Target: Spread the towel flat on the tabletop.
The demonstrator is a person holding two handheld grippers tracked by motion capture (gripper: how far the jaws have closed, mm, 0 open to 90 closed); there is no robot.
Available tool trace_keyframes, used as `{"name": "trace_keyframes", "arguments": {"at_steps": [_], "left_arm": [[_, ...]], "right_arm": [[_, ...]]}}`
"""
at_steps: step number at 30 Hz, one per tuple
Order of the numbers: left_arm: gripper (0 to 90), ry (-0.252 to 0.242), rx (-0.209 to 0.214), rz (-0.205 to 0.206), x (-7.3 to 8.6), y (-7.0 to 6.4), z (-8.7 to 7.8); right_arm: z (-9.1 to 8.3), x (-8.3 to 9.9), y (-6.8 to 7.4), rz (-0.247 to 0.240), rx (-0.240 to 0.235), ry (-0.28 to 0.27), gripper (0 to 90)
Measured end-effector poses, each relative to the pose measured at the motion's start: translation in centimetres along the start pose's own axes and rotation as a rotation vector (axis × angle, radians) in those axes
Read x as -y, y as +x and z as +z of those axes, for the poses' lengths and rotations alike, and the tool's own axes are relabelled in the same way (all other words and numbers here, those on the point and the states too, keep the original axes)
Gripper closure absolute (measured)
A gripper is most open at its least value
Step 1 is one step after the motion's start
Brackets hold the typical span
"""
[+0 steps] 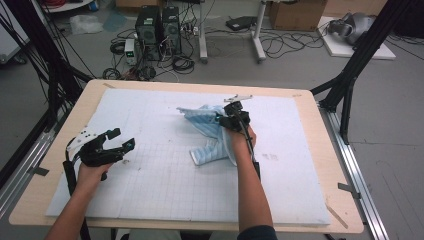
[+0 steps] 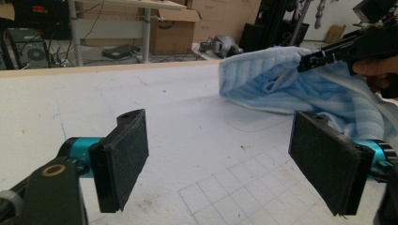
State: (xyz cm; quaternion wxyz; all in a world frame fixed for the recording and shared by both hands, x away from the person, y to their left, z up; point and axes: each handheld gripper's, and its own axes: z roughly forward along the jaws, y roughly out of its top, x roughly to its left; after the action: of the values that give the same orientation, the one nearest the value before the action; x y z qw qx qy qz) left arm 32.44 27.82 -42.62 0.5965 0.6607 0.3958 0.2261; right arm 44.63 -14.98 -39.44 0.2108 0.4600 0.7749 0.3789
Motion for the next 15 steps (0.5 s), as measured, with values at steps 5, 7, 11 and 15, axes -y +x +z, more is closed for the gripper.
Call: {"name": "trace_keyframes", "arguments": {"at_steps": [5, 7, 11, 15], "left_arm": [[20.5, 0.002, -0.001, -0.003, 0.0, 0.0, 0.0], [20.5, 0.000, -0.002, -0.004, 0.0, 0.0, 0.1], [20.5, 0.004, 0.001, 0.001, 0.0, -0.1, 0.0], [20.5, 0.007, 0.007, 0.001, 0.1, -0.3, 0.2]], "right_arm": [[-1.0, 0.4, -1.5, 0.025, 0.136, 0.011, 55.2], [-1.8, 0.3, -1.5, 0.027, 0.140, -0.015, 48.8], [-3.6, 0.4, -0.4, -0.005, 0.064, -0.101, 44.9], [-4.1, 1.3, 1.4, -0.096, -0.041, -0.093, 46.4]]}}
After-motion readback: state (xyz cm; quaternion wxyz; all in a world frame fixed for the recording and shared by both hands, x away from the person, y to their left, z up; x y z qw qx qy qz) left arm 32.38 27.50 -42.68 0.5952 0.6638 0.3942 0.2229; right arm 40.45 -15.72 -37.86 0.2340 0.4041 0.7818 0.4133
